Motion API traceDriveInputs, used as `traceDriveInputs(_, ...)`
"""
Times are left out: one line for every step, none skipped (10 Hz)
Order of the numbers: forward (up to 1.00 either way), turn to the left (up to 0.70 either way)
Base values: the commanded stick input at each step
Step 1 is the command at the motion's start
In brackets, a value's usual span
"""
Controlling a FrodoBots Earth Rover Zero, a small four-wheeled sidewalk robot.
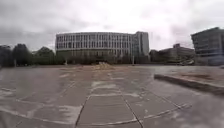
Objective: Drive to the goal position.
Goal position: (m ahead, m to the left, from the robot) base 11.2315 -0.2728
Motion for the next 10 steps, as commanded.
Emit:
traceDriveInputs(0.00,0.00)
traceDriveInputs(0.00,0.00)
traceDriveInputs(0.00,0.00)
traceDriveInputs(0.00,0.00)
traceDriveInputs(0.00,0.00)
traceDriveInputs(0.00,0.00)
traceDriveInputs(0.00,0.00)
traceDriveInputs(0.00,0.00)
traceDriveInputs(0.30,0.00)
traceDriveInputs(0.56,0.00)
